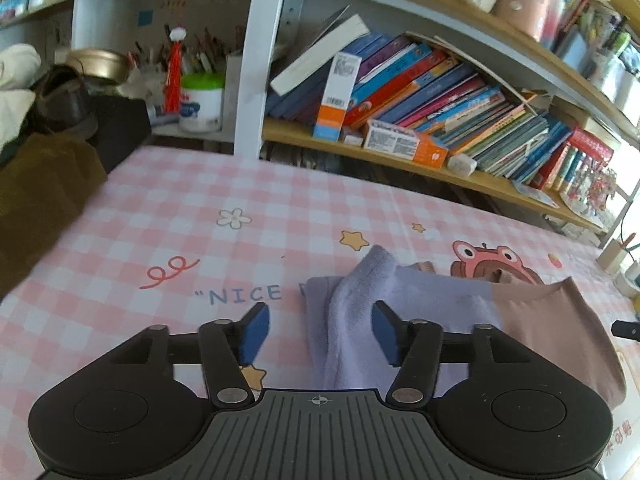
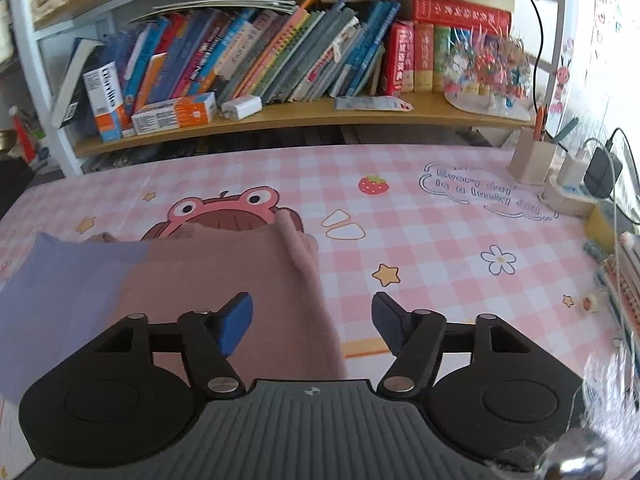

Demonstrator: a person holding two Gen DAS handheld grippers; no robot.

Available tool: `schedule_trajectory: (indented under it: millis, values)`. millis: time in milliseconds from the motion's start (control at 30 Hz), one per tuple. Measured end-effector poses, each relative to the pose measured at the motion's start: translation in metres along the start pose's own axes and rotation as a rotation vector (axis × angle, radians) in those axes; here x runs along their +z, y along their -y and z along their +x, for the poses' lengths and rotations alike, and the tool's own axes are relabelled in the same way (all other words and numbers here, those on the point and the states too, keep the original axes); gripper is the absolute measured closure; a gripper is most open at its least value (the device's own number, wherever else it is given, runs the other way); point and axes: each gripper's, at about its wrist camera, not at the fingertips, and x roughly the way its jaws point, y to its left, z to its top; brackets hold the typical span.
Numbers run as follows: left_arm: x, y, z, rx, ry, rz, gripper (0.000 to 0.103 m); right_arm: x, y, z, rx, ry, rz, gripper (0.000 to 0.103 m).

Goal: Fold clothes
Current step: 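Lower the hem onto the collar and open both grippers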

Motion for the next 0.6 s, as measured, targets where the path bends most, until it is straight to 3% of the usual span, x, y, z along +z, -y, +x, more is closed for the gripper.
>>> schedule_trajectory:
  millis: [133, 600]
  values:
    - [-0.003, 0.010, -0.012, -0.002, 0.016, 0.020, 0.033, -0.006, -0.009, -0.013, -0.022, 0.018, -0.028, 0.020]
    - [-0.033, 0.046, -0.044, 0.077, 0.016, -0.039, 0.032, -0.032, -0.001, -0.030, 0.084, 0.002, -0.093, 0.017]
